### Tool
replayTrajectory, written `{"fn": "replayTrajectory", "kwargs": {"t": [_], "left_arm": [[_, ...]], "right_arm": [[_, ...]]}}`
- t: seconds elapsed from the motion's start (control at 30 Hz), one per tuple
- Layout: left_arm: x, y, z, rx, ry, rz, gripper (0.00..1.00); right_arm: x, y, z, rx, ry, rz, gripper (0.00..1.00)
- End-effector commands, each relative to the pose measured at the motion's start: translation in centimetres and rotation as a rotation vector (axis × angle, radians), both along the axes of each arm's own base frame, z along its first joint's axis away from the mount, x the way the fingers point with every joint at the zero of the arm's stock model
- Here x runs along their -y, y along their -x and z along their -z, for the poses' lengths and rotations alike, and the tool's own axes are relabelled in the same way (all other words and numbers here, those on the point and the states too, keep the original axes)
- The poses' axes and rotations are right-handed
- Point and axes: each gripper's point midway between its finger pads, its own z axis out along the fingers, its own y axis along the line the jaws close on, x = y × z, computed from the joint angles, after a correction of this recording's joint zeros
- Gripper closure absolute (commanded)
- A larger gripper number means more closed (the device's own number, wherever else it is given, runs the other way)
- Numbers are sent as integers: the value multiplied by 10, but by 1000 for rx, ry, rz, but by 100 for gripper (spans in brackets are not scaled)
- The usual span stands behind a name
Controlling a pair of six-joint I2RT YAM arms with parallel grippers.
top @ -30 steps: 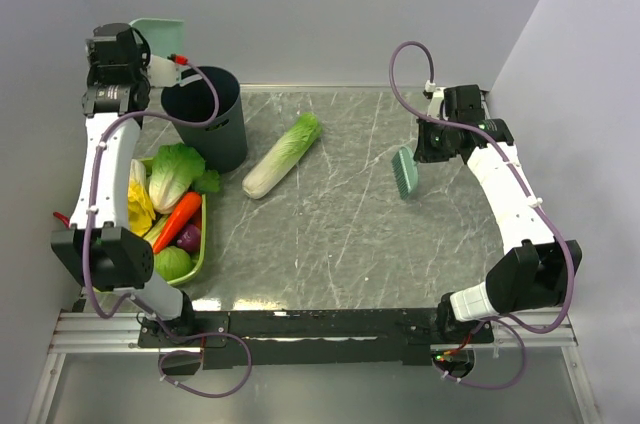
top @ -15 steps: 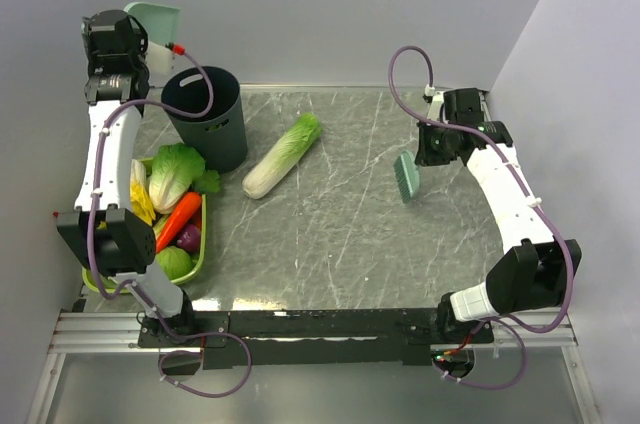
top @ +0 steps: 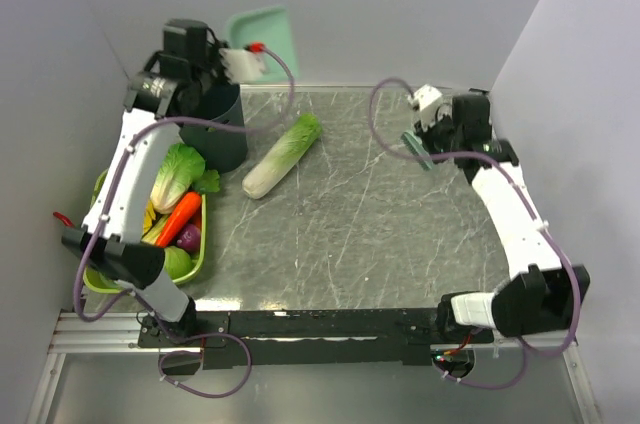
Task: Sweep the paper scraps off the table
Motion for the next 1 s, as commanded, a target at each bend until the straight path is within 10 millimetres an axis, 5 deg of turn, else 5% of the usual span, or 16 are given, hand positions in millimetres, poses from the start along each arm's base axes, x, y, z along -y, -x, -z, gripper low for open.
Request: {"fn": "replayTrajectory", "kwargs": {"t": [0.0, 0.1, 0.13, 0.2, 0.23, 0.3, 0.37, 0.67, 0.97], "left_arm": [[72, 60, 44, -206, 197, 187, 99], [104, 82, 96, -394, 297, 211, 99], [118, 92, 111, -473, 380, 221, 99], [130, 105, 149, -606, 416, 202, 99], [134, 110, 162, -655, 446, 176, 99], [149, 122, 193, -750, 452, 179, 99], [158, 126, 220, -803, 440, 138, 99], [202, 144, 300, -1033, 380, 22, 99], [207, 145, 333, -1068, 431, -67, 99]], "right_arm": [[-3, -5, -31, 355, 313, -300, 100], [-6, 1, -24, 488, 436, -395, 100], [-6, 7, 0, 472, 459, -422, 100], [-8, 9, -13, 595, 523, -446, 100], [-7, 15, 8, 577, 538, -465, 100], [-8, 16, 5, 664, 595, -480, 100], [-9, 23, 29, 666, 612, -502, 100], [-4, 46, 83, 755, 797, -571, 100], [-7, 78, 118, 724, 797, -646, 100]]}}
